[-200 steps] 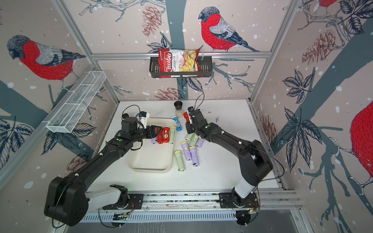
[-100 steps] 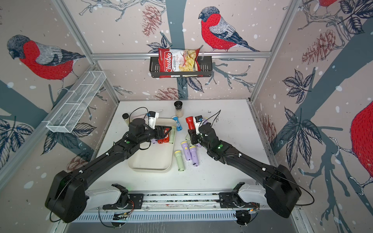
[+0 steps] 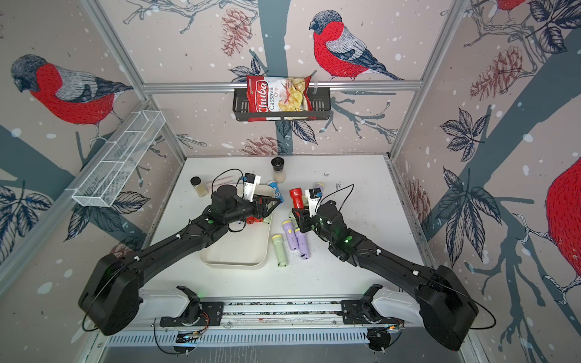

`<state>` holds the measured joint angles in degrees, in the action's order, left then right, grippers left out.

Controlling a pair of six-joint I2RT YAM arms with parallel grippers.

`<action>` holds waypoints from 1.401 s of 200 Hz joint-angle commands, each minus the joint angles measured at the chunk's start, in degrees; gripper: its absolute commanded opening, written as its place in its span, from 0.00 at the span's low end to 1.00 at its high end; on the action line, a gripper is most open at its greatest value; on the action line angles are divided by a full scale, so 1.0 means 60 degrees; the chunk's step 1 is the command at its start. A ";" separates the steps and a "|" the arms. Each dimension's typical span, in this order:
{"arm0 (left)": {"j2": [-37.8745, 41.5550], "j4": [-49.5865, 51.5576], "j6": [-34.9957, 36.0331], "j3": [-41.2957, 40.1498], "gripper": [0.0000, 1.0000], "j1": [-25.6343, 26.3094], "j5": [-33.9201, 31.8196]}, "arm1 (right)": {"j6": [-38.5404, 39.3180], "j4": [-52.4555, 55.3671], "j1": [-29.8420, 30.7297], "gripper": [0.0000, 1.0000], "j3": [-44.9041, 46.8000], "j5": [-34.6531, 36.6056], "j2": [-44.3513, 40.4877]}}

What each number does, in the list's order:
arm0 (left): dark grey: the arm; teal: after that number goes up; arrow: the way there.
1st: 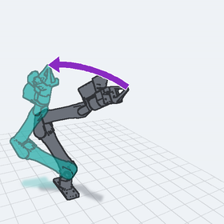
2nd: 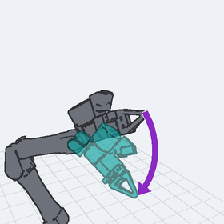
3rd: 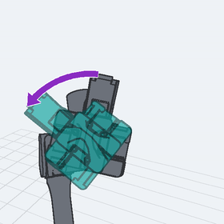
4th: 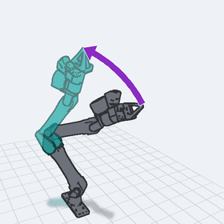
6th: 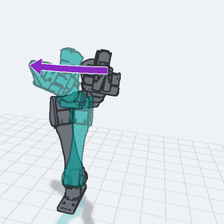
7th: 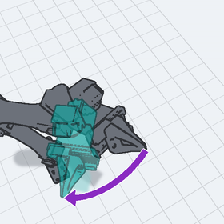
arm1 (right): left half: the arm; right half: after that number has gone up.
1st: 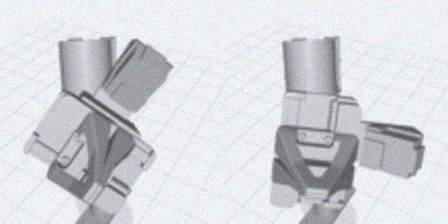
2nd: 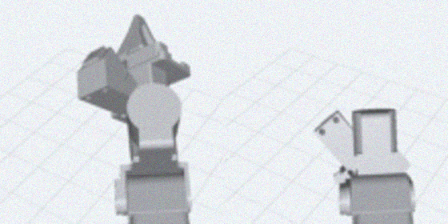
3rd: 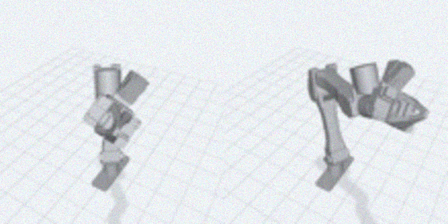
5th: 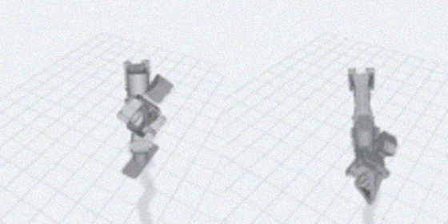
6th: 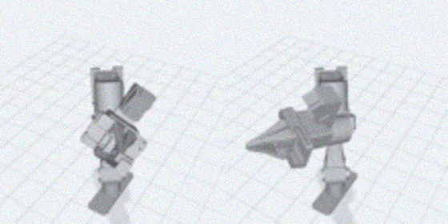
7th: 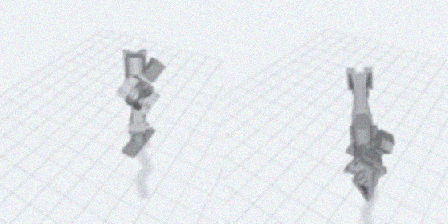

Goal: Put the flashlights into the storage boxes
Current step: Pick up the flashlight from the center of the board.

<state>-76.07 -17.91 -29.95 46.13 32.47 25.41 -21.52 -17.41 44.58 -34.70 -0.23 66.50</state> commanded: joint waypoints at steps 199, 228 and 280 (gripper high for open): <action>-0.1228 -0.2797 -0.1868 0.0395 0.59 0.0507 0.0427 | -0.0052 -0.1730 0.0628 0.27 -0.0552 -0.0577 0.1163; -0.1122 -0.2809 -0.1851 0.0357 0.53 0.0499 0.0329 | -0.0028 -0.1661 0.0689 0.27 -0.0590 -0.0537 0.1217; -0.0695 -0.2398 -0.1659 0.0140 0.43 0.0456 -0.0201 | -0.0067 -0.1605 0.0816 0.40 -0.0633 -0.0390 0.1306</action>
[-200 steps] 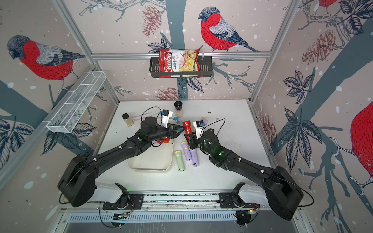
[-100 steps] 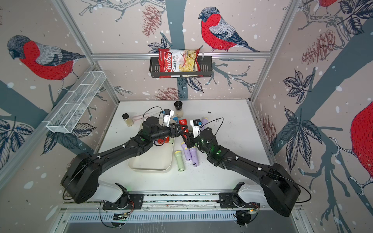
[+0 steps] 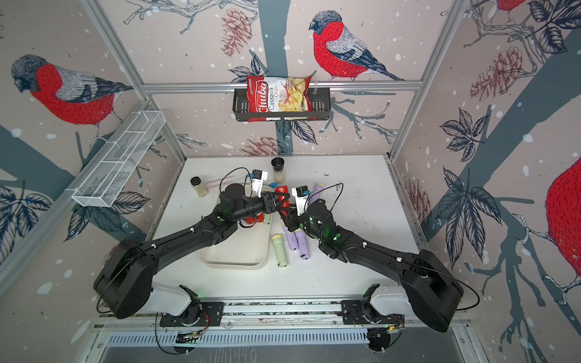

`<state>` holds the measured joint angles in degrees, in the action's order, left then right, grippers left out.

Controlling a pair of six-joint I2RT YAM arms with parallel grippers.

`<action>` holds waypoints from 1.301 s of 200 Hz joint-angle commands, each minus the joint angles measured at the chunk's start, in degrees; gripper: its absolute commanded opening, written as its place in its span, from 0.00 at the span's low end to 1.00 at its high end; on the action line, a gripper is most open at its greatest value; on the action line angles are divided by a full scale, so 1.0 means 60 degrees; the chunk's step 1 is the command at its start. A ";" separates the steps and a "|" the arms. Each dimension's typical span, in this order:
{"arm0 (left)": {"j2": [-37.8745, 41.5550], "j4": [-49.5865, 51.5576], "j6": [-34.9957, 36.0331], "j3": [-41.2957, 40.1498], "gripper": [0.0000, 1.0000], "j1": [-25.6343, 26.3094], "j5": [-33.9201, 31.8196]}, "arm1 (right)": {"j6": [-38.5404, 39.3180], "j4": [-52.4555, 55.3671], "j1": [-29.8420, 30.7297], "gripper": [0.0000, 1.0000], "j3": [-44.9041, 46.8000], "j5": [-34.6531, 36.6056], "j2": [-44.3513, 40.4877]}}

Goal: Put the flashlights into the storage boxes
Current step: Pick up the flashlight from the center of the board, then place the flashlight at the storage box.

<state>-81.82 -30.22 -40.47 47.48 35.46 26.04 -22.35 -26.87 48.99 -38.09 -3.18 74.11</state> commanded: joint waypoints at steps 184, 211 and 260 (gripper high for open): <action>-0.0023 0.8401 0.2266 0.0178 0.45 -0.1456 -0.0887 | 0.0325 0.1551 -0.0226 0.99 0.0006 0.0896 -0.0581; -0.0389 0.8469 0.2438 0.0145 0.46 -0.1457 -0.0608 | 0.0329 0.1621 -0.0255 0.99 -0.0024 0.0898 -0.0542; -0.0700 0.8082 0.2459 -0.0017 0.49 -0.1447 -0.0115 | 0.0282 0.1565 -0.0270 0.99 -0.0036 0.0923 -0.0515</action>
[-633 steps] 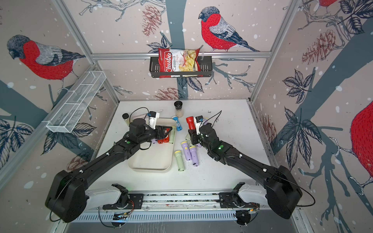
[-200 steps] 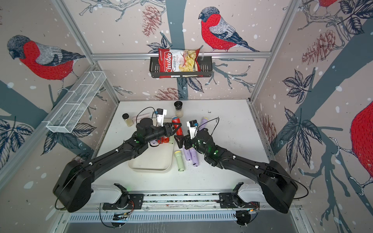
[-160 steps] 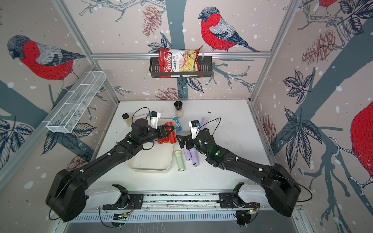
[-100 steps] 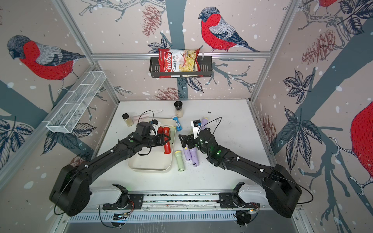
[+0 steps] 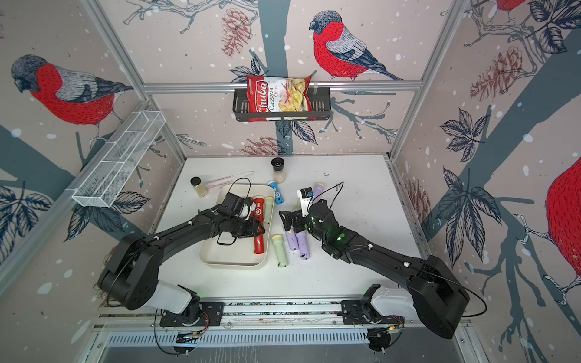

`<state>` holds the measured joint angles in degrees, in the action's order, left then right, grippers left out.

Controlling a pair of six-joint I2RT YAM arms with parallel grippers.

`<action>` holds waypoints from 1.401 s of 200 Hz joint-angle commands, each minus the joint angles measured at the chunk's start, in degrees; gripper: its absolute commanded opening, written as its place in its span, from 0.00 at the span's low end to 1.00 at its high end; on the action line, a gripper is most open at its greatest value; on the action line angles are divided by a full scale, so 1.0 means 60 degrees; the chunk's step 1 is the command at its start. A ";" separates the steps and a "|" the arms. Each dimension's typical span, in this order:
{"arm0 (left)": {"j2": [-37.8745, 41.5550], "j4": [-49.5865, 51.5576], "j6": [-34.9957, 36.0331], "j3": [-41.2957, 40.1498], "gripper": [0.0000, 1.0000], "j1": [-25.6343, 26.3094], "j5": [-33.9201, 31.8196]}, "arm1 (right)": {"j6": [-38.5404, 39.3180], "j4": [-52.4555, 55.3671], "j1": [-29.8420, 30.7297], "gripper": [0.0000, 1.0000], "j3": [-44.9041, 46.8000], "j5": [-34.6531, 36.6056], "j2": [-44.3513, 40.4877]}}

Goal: Put the flashlights into the storage boxes
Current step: Place the flashlight at the storage box.

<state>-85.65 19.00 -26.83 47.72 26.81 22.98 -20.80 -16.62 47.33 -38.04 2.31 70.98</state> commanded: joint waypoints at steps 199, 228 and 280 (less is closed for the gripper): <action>0.0964 -0.1927 -0.0498 -0.0545 0.61 -0.0012 -0.0689 | -0.0108 0.0146 0.0036 0.99 0.0157 0.0933 -0.0578; 0.1494 -0.2672 -0.0719 -0.0782 0.62 0.0000 -0.1087 | -0.0025 0.0300 0.0022 0.99 0.0190 0.1469 -0.0748; 0.2079 -0.3939 -0.0686 -0.1115 0.64 0.0044 -0.1462 | -0.0255 0.0332 -0.0020 0.99 0.0433 0.2780 -0.1229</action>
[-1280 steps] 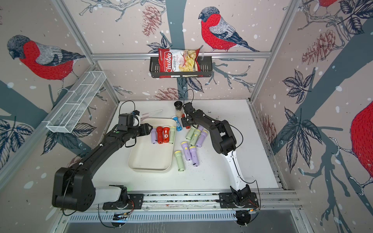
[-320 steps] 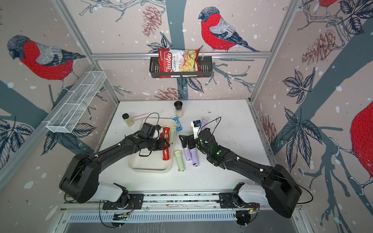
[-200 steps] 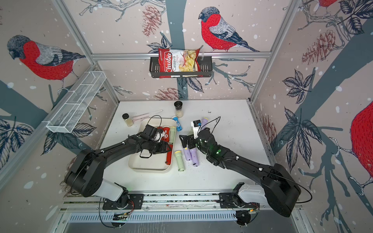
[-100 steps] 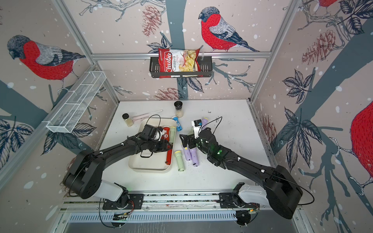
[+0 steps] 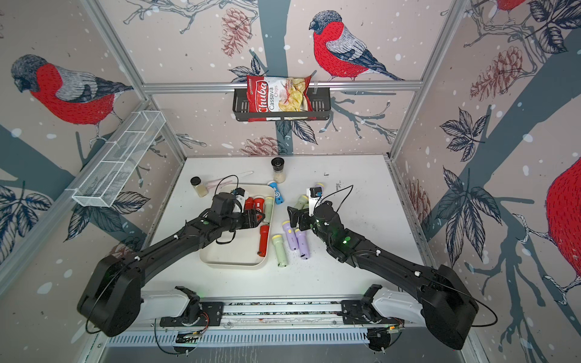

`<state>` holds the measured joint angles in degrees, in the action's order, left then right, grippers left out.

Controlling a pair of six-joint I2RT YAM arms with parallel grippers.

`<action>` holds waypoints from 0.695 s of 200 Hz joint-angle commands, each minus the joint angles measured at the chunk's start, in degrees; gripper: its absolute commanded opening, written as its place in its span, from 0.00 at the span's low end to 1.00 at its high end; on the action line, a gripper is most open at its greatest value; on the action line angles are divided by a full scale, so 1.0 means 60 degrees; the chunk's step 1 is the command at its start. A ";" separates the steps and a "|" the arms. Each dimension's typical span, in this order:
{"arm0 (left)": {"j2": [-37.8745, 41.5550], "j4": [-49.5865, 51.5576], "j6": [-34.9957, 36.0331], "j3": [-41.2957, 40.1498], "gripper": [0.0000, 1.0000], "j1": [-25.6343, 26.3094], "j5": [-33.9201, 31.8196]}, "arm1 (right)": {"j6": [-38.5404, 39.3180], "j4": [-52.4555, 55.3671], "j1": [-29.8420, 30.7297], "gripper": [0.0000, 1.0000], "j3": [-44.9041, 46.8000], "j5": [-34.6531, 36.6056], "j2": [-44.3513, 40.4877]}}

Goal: Put the flashlights into the storage boxes
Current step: Place the flashlight at the storage box, then pick up the flashlight from the center of the board.

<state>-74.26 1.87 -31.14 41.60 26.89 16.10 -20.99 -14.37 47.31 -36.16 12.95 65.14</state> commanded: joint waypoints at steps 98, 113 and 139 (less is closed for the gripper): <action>-0.0288 -0.1879 0.0637 0.0562 0.64 0.0459 -0.0603 | -0.0755 0.0508 -0.2009 0.99 0.0143 -0.0750 -0.0677; -0.0481 -0.1921 0.0715 0.0799 0.64 0.0567 -0.0625 | -0.0746 0.0875 -0.2296 0.99 -0.0101 -0.0884 -0.0471; -0.0875 -0.1966 0.0765 0.1194 0.64 0.0634 -0.0618 | -0.0880 0.1458 -0.2931 0.99 -0.0595 -0.1103 0.0043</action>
<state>-78.00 -7.53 -28.03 46.89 30.44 13.21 -24.97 -9.56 32.25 -37.36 8.36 63.29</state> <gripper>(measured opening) 0.639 0.992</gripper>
